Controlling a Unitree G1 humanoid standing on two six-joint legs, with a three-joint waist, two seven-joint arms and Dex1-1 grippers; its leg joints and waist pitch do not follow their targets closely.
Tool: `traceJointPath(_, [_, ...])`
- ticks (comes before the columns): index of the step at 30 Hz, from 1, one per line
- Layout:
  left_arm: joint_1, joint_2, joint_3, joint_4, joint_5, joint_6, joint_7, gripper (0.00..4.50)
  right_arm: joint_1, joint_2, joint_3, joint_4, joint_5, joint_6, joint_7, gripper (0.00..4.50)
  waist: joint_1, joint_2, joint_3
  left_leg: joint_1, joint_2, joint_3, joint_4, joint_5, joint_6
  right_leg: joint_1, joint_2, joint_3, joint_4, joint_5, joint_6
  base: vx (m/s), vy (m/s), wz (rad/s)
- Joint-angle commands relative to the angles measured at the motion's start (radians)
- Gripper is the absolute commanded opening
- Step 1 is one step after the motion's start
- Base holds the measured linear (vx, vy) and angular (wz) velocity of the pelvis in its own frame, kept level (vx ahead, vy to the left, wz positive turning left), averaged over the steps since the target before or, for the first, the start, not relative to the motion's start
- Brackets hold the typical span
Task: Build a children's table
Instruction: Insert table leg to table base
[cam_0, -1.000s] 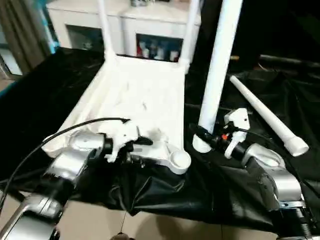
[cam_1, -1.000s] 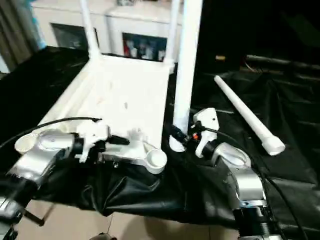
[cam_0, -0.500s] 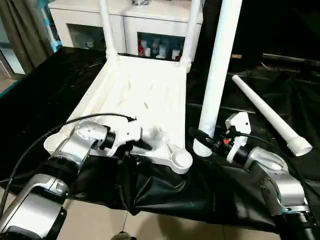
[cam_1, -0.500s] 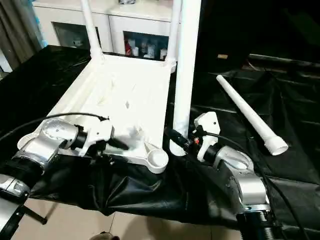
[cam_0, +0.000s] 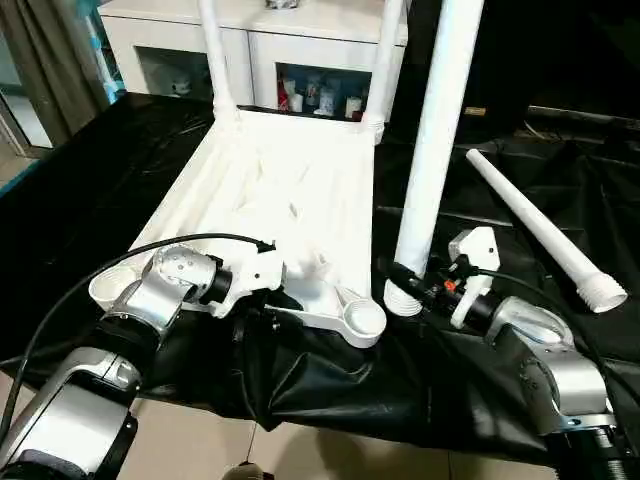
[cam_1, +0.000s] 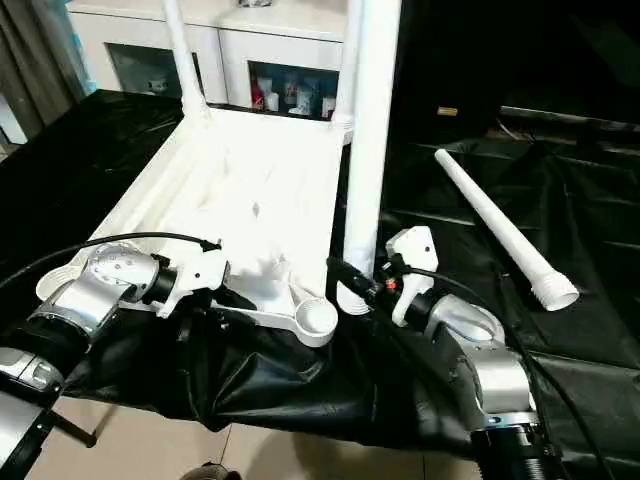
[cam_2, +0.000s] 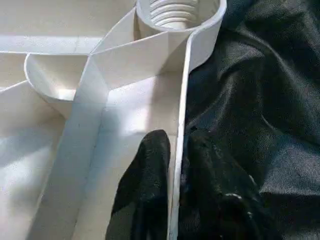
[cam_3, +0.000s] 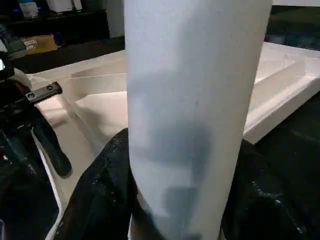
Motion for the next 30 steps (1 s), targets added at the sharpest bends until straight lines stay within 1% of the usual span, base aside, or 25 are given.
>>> traceJointPath(1, [-0.016,-0.002,0.006,0.01,0.015,-0.012,-0.004,0.5,-0.003,-0.003,0.0,-0.023,0.002,-0.004,0.0,1.89,0.002,0.009,-0.062,0.034,0.072,-0.027,-0.077,-0.206,0.008,0.022,-0.104,0.046,-0.071,0.095,-0.27,0.0,0.0,0.0])
traceJointPath(2, [-0.015,-0.002,0.006,0.01,0.015,-0.012,-0.005,0.28,-0.002,-0.003,0.0,-0.024,0.002,-0.004,0.0,1.89,0.002,0.006,-0.063,0.034,0.072,-0.027,-0.077,-0.205,0.008,0.022,-0.104,0.046,-0.072,0.094,-0.27,0.0,0.0,0.0])
traceJointPath(3, [-0.015,-0.001,0.007,0.011,0.014,-0.012,-0.006,0.28,-0.001,-0.002,0.001,-0.024,0.001,-0.004,0.001,1.89,0.002,0.007,-0.062,0.033,0.072,-0.027,-0.077,-0.2,0.009,0.022,-0.104,0.046,-0.071,0.097,-0.268,0.0,0.0,0.0])
traceJointPath(5, [-0.013,0.0,0.007,0.01,0.014,-0.012,-0.008,0.22,0.0,-0.001,0.002,-0.025,0.001,-0.003,0.001,1.89,0.002,0.006,-0.063,0.032,0.071,-0.027,-0.076,-0.193,0.013,0.023,-0.105,0.047,-0.071,0.104,-0.267,0.0,0.0,0.0])
traceJointPath(7, [-0.012,0.0,0.009,0.01,0.012,-0.011,-0.01,0.03,0.0,0.001,0.003,-0.027,0.006,0.0,0.0,1.89,-0.001,0.006,-0.063,0.032,0.071,-0.027,-0.076,-0.185,0.017,0.023,-0.104,0.046,-0.07,0.115,-0.268,0.0,0.0,0.0])
traceJointPath(10, [-0.004,-0.004,0.015,0.006,0.008,0.004,-0.001,0.0,-0.009,0.014,-0.006,-0.023,0.03,0.026,-0.004,1.89,-0.005,0.008,-0.062,0.032,0.071,-0.027,-0.077,-0.196,0.017,0.022,-0.103,0.046,-0.071,0.106,-0.271,0.0,0.0,0.0])
traceJointPath(11, [0.0,-0.007,0.017,0.0,0.007,0.016,0.009,0.0,-0.013,0.02,-0.01,-0.019,0.039,0.037,-0.006,1.89,-0.007,0.011,-0.062,0.032,0.071,-0.027,-0.078,-0.204,0.015,0.022,-0.103,0.046,-0.072,0.101,-0.275,0.0,0.0,0.0])
traceJointPath(14, [0.005,-0.015,0.023,-0.011,0.004,0.035,0.024,0.0,-0.02,0.028,-0.014,-0.014,0.05,0.051,-0.01,1.88,-0.009,0.011,-0.06,0.034,0.072,-0.027,-0.08,-0.221,0.009,0.021,-0.104,0.047,-0.073,0.081,-0.282,0.0,0.0,0.0])
traceJointPath(15, [0.007,-0.023,0.029,-0.021,0.003,0.05,0.04,0.0,-0.027,0.032,-0.018,-0.009,0.055,0.066,-0.016,1.88,-0.01,0.014,-0.059,0.035,0.073,-0.027,-0.082,-0.232,0.0,0.02,-0.104,0.047,-0.074,0.068,-0.283,0.0,0.0,0.0])
traceJointPath(16, [0.008,-0.039,0.034,-0.039,0.012,0.073,0.089,0.0,-0.041,0.033,-0.015,0.001,0.056,0.091,-0.02,1.88,-0.01,0.013,-0.059,0.036,0.074,-0.027,-0.082,-0.235,-0.002,0.019,-0.103,0.047,-0.074,0.064,-0.285,0.0,0.0,0.0])
traceJointPath(17, [0.009,-0.053,0.035,-0.05,0.022,0.085,0.127,0.0,-0.051,0.03,-0.008,0.013,0.046,0.099,-0.021,1.88,-0.011,0.006,-0.058,0.034,0.073,-0.026,-0.082,-0.233,-0.001,0.022,-0.104,0.047,-0.074,0.059,-0.287,0.0,0.0,0.0])
traceJointPath(18, [0.012,-0.067,0.037,-0.063,0.025,0.1,0.155,0.0,-0.063,0.027,-0.002,0.028,0.033,0.104,-0.028,1.88,-0.01,0.008,-0.059,0.034,0.073,-0.026,-0.08,-0.228,0.0,0.022,-0.105,0.047,-0.074,0.058,-0.288,0.0,0.0,0.0])
traceJointPath(19, [0.016,-0.083,0.04,-0.078,0.024,0.119,0.176,0.0,-0.078,0.024,0.004,0.049,0.017,0.106,-0.036,1.88,-0.01,0.006,-0.059,0.033,0.072,-0.024,-0.078,-0.208,0.004,0.022,-0.107,0.048,-0.075,0.049,-0.288,0.0,0.0,0.0])
traceJointPath(20, [0.021,-0.095,0.043,-0.089,0.019,0.132,0.188,0.0,-0.091,0.022,0.008,0.069,0.005,0.105,-0.041,1.88,-0.01,0.007,-0.058,0.033,0.072,-0.024,-0.077,-0.204,0.005,0.021,-0.107,0.048,-0.078,0.043,-0.286,0.0,0.0,0.0])
traceJointPath(21, [0.024,-0.107,0.046,-0.101,0.015,0.145,0.2,0.0,-0.104,0.02,0.009,0.089,-0.004,0.105,-0.046,1.88,-0.01,0.0,-0.058,0.03,0.071,-0.023,-0.075,-0.187,0.009,0.023,-0.107,0.048,-0.076,0.044,-0.283,0.0,0.0,0.0])
traceJointPath(22, [0.026,-0.119,0.047,-0.112,0.015,0.159,0.217,0.0,-0.12,0.019,0.009,0.109,-0.011,0.107,-0.051,1.88,-0.009,0.002,-0.059,0.031,0.07,-0.022,-0.074,-0.177,0.012,0.023,-0.106,0.048,-0.076,0.051,-0.28,0.0,0.0,0.0])
traceJointPath(23, [0.028,-0.125,0.047,-0.121,0.017,0.167,0.228,0.0,-0.128,0.018,0.01,0.12,-0.01,0.11,-0.052,1.88,-0.01,-0.007,-0.06,0.029,0.069,-0.022,-0.073,-0.154,0.023,0.025,-0.103,0.048,-0.075,0.074,-0.276,0.0,0.0,0.0])
traceJointPath(24, [0.028,-0.128,0.047,-0.124,0.017,0.17,0.231,0.0,-0.132,0.017,0.011,0.123,-0.01,0.111,-0.05,1.88,-0.009,-0.004,-0.061,0.028,0.069,-0.023,-0.072,-0.144,0.029,0.025,-0.104,0.047,-0.072,0.085,-0.276,0.0,0.0,0.0])
traceJointPath(27, [0.033,-0.147,0.047,-0.141,0.019,0.184,0.255,0.0,-0.159,0.013,0.019,0.152,-0.015,0.115,-0.036,1.88,-0.007,-0.012,-0.063,0.025,0.067,-0.02,-0.066,-0.1,0.065,0.025,-0.101,0.046,-0.069,0.135,-0.267,0.0,0.0,0.0])
traceJointPath(28, [0.033,-0.148,0.048,-0.143,0.02,0.187,0.259,0.0,-0.162,0.012,0.021,0.156,-0.017,0.116,-0.034,1.88,-0.007,-0.01,-0.062,0.024,0.066,-0.02,-0.066,-0.099,0.067,0.025,-0.101,0.046,-0.069,0.132,-0.266,0.0,0.0,0.0])
traceJointPath(29, [0.034,-0.154,0.049,-0.149,0.025,0.197,0.271,0.0,-0.176,0.008,0.03,0.177,-0.03,0.118,-0.03,1.88,-0.007,-0.01,-0.061,0.025,0.066,-0.02,-0.067,-0.108,0.067,0.024,-0.102,0.046,-0.072,0.11,-0.265,0.0,0.0,0.0])
traceJointPath(30, [0.034,-0.155,0.049,-0.15,0.025,0.198,0.272,0.0,-0.177,0.007,0.032,0.179,-0.031,0.118,-0.029,1.88,-0.008,-0.013,-0.06,0.025,0.066,-0.02,-0.067,-0.116,0.065,0.023,-0.102,0.046,-0.074,0.094,-0.264,0.0,0.0,0.0])
